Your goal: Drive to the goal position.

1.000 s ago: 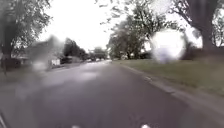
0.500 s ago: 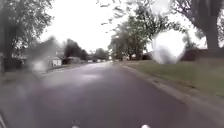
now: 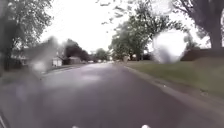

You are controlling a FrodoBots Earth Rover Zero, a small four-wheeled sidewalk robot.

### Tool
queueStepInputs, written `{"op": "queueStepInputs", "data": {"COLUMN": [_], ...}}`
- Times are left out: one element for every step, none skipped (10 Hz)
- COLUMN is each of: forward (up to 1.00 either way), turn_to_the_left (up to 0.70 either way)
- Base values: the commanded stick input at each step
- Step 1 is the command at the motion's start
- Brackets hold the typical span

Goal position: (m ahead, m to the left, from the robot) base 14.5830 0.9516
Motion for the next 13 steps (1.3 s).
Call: {"op": "queueStepInputs", "data": {"forward": [0.7, 0.7, 0.7, 0.7, 0.7, 0.7, 0.7, 0.7, 0.7, 0.7, 0.7, 0.7, 0.7], "turn_to_the_left": [0.0, 0.0, 0.0, 0.0, 0.0, 0.0, 0.0, -0.04, -0.35, -0.35, -0.35, -0.35, -0.35]}}
